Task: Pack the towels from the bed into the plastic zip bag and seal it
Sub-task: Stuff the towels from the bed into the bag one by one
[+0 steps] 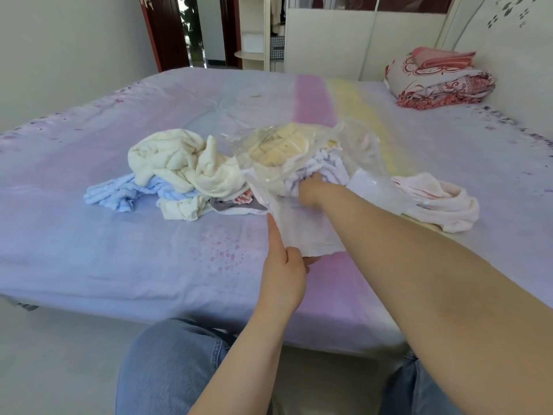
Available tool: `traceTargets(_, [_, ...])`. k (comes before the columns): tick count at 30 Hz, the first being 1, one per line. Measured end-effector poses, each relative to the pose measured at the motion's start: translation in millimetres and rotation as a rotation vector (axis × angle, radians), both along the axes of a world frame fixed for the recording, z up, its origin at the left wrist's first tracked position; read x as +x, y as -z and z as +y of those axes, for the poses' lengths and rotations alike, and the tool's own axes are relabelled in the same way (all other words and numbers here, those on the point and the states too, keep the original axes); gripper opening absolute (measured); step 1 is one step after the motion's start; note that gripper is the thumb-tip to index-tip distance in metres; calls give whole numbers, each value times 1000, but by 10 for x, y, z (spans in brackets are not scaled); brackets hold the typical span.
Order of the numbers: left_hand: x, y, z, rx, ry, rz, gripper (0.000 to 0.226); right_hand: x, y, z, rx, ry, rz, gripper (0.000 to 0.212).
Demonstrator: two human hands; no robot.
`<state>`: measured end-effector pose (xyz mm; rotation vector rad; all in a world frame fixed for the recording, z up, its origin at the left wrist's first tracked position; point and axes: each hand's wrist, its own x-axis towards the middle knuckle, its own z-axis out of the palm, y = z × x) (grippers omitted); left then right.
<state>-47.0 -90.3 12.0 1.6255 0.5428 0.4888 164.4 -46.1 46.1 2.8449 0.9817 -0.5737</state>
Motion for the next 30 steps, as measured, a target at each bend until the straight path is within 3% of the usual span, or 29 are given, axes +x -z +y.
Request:
traceTargets(1, [4, 14, 22, 7, 5, -1, 67, 111, 109, -35, 16, 43, 195, 93])
traceTargets(2, [-12, 24, 52, 42, 10, 20, 67, 118, 32, -41, -98, 92, 313, 102])
traceTargets(3, [-23, 54, 94, 61, 7, 38, 66, 239, 92, -67, -262, 3, 134, 97])
traceTargets(4, [-20, 71, 132, 119, -4, 74, 65, 259, 147, -110, -497, -227, -217, 83])
traceTargets(5, [-25, 90, 158, 202, -21, 120, 64, 154, 76, -137, -434, -228, -286, 60])
traceTargets(6, [-59, 101, 164, 300, -38, 170, 64, -52, -19, -157, -96, -29, -155, 40])
traceTargets(7, [-97, 121, 159, 397, -66, 201, 66, -149, -91, -230, 137, 60, -156, 36])
traceTargets(10, [-130, 170, 147, 582, -220, 165, 75, -593, -289, -689, 281, -75, -242, 39])
traceTargets(13, [-133, 189, 160, 749, -353, -28, 86, -1011, -132, -1245, 728, -102, -388, 22])
traceTargets(15, [-127, 206, 182, 892, -370, -126, 94, -1179, 0, -1550, 1031, 22, -402, 8])
traceTargets(16, [-126, 191, 180, 834, -363, -177, 100, -1213, 119, -1654, 1196, 153, -346, 8])
traceTargets(18, [-120, 90, 130, 439, -330, -260, 111, -1231, 359, -1818, 1470, 436, -198, 27])
traceTargets(19, [-95, 40, 113, 237, -304, -282, 113, -1210, 461, -1859, 1549, 562, -97, 35])
traceTargets(21, [32, 32, 161, 39, -249, -286, 107, -1166, 547, -1851, 1556, 691, 259, 53])
traceTargets(23, [182, 31, 258, -3, -183, -264, 100, -1079, 557, -1762, 1534, 723, 651, 72])
traceTargets(24, [264, 53, 311, -17, -152, -249, 98, -1006, 576, -1693, 1522, 695, 760, 69])
traceTargets(27, [529, 100, 411, -50, -61, -164, 86, -758, 608, -1372, 1517, 594, 881, 52])
traceTargets(30, [788, 123, 509, -31, 3, -95, 78, -486, 618, -1004, 1443, 645, 891, 42])
